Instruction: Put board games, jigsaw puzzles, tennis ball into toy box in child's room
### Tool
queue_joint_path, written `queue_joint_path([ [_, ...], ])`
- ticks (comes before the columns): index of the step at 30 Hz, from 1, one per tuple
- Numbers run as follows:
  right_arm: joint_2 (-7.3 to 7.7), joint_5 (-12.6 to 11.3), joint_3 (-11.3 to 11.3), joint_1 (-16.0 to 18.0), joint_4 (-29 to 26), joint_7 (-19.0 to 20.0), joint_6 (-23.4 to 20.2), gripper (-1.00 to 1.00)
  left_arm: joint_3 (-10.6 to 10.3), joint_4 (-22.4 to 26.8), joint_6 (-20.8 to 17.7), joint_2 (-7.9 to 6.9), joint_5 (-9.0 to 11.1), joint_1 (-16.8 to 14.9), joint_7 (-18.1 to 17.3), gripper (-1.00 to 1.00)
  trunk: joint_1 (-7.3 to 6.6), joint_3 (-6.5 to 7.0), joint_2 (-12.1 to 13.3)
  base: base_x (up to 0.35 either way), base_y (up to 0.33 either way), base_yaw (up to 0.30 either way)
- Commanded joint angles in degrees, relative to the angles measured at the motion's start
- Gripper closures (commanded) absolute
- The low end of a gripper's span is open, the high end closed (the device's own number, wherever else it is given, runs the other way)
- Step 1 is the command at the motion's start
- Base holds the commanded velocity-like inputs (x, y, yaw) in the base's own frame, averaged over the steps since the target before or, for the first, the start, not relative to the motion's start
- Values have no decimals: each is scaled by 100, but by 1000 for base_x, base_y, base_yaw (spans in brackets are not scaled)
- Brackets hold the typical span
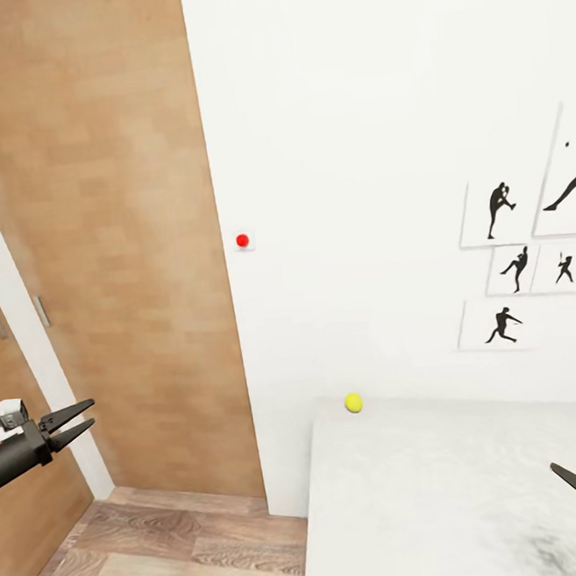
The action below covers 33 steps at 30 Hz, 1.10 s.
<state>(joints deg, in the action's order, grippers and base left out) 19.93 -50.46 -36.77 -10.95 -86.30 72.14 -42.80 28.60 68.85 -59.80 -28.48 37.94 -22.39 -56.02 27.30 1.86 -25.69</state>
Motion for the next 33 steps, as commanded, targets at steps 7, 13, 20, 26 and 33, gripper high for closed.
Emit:
queue_joint_path([
  [7,2,-34,3,-4,-1,-10,-46,-100,5,-3,-20,0,-15,-3,-26,-100,2,-58,-3,0,12,0],
  [13,2,-34,10,1,-3,-89,-45,-100,5,-3,-20,0,-15,-3,-24,-100,2,-107,-3,17,45,0],
  [20,-4,-34,25,3,-28,-305,-44,-100,6,-6,-20,0,-15,-3,-15,-100,2,-123,-3,13,17,0],
  [26,-6,-34,50,4,-46,-421,-42,-100,0,-8,-20,0,-15,-4,-14,-100,2,-125,-3,2,3,0],
  [33,-106,-25,128,56,-97,-1072,-44,-100,-4,-15,-20,3,-15,-13,-3,-100,2,-125,-3,0,0,0],
])
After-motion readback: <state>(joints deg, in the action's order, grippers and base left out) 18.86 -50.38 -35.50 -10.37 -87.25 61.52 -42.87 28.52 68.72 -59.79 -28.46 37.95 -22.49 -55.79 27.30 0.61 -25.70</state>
